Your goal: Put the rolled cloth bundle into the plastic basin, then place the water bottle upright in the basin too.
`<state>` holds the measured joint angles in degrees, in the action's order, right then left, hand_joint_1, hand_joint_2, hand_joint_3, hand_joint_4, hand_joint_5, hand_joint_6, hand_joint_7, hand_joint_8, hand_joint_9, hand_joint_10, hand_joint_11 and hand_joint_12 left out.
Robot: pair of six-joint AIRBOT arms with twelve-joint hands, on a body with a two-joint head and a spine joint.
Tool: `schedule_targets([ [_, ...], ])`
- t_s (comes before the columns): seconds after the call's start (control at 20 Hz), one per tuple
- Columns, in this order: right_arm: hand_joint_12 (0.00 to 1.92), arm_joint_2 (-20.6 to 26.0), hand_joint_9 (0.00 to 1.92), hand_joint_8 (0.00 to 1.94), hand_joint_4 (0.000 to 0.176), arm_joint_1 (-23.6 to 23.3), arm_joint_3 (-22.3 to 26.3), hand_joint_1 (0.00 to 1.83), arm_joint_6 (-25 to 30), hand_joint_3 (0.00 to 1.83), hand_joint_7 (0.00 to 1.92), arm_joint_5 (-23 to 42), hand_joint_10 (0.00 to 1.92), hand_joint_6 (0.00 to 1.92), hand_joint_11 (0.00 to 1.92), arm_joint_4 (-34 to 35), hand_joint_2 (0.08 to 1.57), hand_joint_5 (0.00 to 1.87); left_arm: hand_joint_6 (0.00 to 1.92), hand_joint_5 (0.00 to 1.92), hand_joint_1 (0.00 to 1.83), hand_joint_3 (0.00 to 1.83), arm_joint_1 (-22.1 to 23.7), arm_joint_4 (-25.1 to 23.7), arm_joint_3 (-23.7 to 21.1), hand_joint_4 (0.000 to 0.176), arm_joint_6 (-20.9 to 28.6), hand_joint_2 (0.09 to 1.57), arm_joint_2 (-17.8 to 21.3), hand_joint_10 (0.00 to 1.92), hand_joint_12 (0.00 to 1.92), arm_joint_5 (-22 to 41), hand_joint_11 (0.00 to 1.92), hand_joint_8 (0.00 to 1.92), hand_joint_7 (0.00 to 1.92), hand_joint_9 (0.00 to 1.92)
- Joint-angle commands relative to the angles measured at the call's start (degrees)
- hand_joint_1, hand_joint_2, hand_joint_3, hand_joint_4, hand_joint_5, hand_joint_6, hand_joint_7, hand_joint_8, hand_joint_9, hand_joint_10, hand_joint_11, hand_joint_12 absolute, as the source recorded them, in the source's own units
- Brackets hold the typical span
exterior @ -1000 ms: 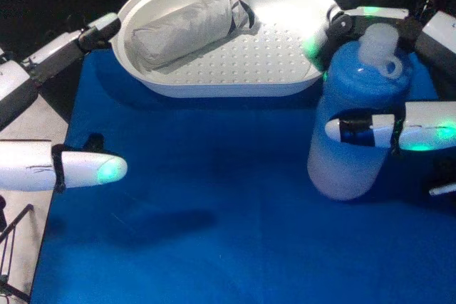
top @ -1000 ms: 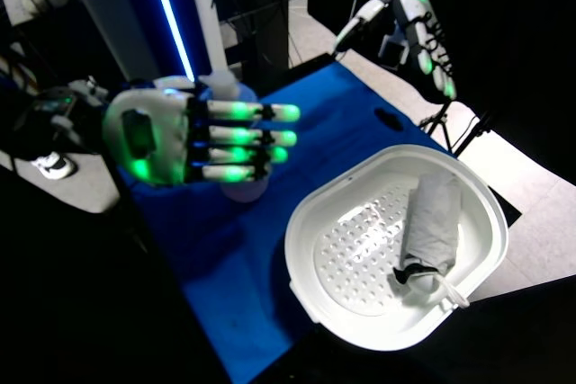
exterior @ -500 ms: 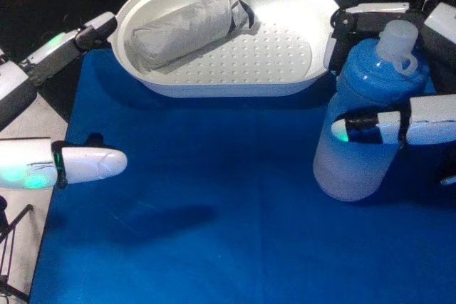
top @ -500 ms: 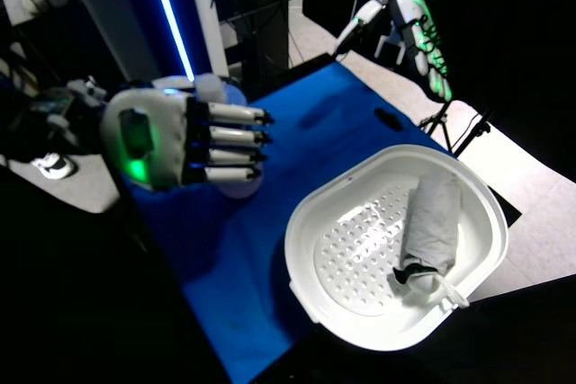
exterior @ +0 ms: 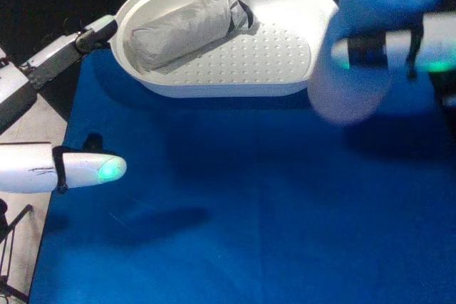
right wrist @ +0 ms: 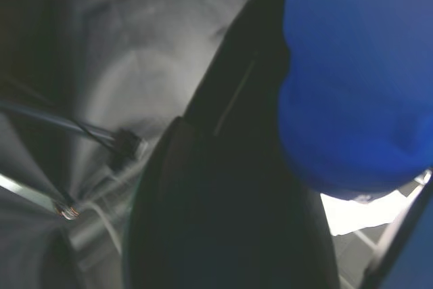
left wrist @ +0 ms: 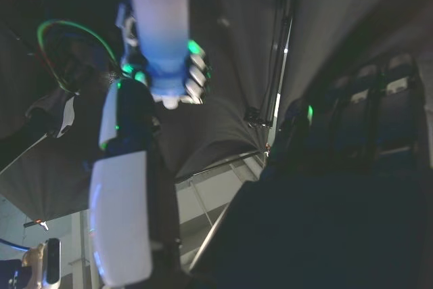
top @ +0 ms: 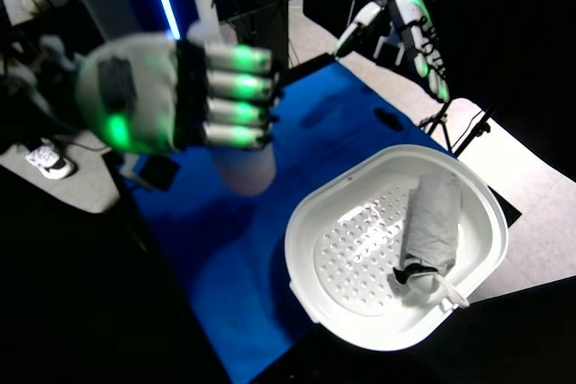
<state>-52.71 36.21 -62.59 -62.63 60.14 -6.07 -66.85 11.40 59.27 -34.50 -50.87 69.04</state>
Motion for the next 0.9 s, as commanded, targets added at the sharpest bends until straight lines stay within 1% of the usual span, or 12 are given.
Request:
schedule_targets([
  [0.0,1.92,0.2,1.30,1.94,0.000,-1.7,0.0,1.65,-0.5,0.00,1.04,8.6,1.92,1.92,1.44,1.6,1.10,0.68,0.00,0.00,0.71,0.00,0.3,0.4,0.2,0.176,0.6,0.85,-0.4,0.00,0.03,6.8,0.06,0.00,0.00,0.01],
  [0.15,1.92,-0.2,1.30,1.94,0.000,-4.9,-0.3,1.63,-3.9,0.00,1.04,8.6,1.92,1.92,1.47,2.4,1.09,0.66,0.00,0.00,0.72,0.00,0.3,0.4,0.4,0.176,0.6,0.85,-0.5,0.00,0.04,6.8,0.10,0.00,0.02,0.02],
  [0.25,1.92,-1.2,1.21,1.94,0.000,-6.1,-1.5,1.65,-3.9,0.00,0.98,8.6,1.92,1.92,1.38,3.3,1.10,0.70,0.00,0.00,0.73,0.00,0.3,0.4,0.4,0.176,0.6,0.85,-0.5,0.00,0.04,6.8,0.09,0.00,0.01,0.00],
  [0.35,1.92,-3.4,1.15,1.94,0.000,-6.7,-3.8,1.65,-3.9,0.00,0.94,8.6,1.92,1.90,1.29,6.0,1.10,0.63,0.00,0.00,0.72,0.00,0.3,0.2,0.5,0.176,0.7,0.85,-0.5,0.01,0.10,6.6,0.21,0.00,0.00,0.03],
  [0.4,1.92,-4.5,1.14,1.94,0.000,-6.9,-4.9,1.64,-3.9,0.00,0.93,8.6,1.92,1.82,1.26,7.4,1.10,0.62,0.00,0.00,0.73,0.00,0.3,0.1,0.6,0.167,0.8,0.86,-0.5,0.00,0.10,6.5,0.18,0.00,0.00,0.03],
  [0.45,1.92,-5.6,1.09,1.94,0.000,-7.2,-6.1,1.62,-3.9,0.00,0.90,8.4,1.92,1.76,1.19,8.7,1.10,0.63,0.00,0.00,0.73,0.00,0.3,-0.1,0.7,0.165,0.9,0.86,-0.5,0.00,0.25,6.4,0.13,0.00,0.00,0.02],
  [0.5,1.92,-6.8,1.16,1.94,0.000,-8.9,-7.7,1.60,-3.9,0.00,0.97,6.8,1.92,1.79,1.25,9.6,1.10,0.68,0.00,0.00,0.75,0.00,0.4,-0.4,0.8,0.176,1.0,0.86,-0.4,0.00,0.38,6.3,0.01,0.00,0.01,0.01],
  [0.55,1.92,-7.4,1.10,1.94,0.000,-10.0,-8.5,1.59,-3.9,0.00,0.93,5.7,1.92,1.77,1.18,9.7,1.10,0.68,0.00,0.00,0.76,0.00,0.4,-0.4,0.9,0.176,1.1,0.86,-0.4,0.00,0.27,6.4,0.00,0.00,0.01,0.00],
  [0.6,1.92,-8.4,1.12,1.94,0.000,-11.0,-9.7,1.59,-3.9,0.00,0.95,4.1,1.92,1.79,1.20,10.2,1.09,0.70,0.00,0.00,0.77,0.00,0.4,-0.5,1.0,0.176,1.1,0.87,-0.4,0.00,0.08,6.7,0.00,0.00,0.01,0.00],
  [0.65,1.92,-9.6,1.18,1.94,0.000,-11.8,-11.1,1.57,-3.9,0.00,1.01,2.6,1.92,1.80,1.26,10.9,1.08,0.75,0.00,0.00,0.74,0.01,0.4,-0.7,1.2,0.163,1.3,0.88,-0.3,0.00,0.00,6.8,0.00,0.00,0.00,0.00],
  [0.8,1.92,-12.6,1.12,1.94,0.000,-12.7,-15.2,1.51,-3.8,0.00,0.98,-0.4,1.92,1.84,1.20,13.8,1.08,0.77,0.00,0.00,0.76,0.00,1.7,-1.8,1.7,0.174,1.5,0.89,0.1,0.00,0.02,6.7,0.04,0.00,0.00,0.00],
  [0.85,1.92,-13.7,1.17,1.94,0.000,-12.7,-16.6,1.51,-3.8,0.00,1.04,-0.7,1.92,1.83,1.26,15.4,1.08,0.81,0.00,0.00,0.73,0.00,2.2,-2.2,1.8,0.176,1.5,0.88,0.1,0.00,0.03,6.8,0.06,0.00,0.00,0.00],
])
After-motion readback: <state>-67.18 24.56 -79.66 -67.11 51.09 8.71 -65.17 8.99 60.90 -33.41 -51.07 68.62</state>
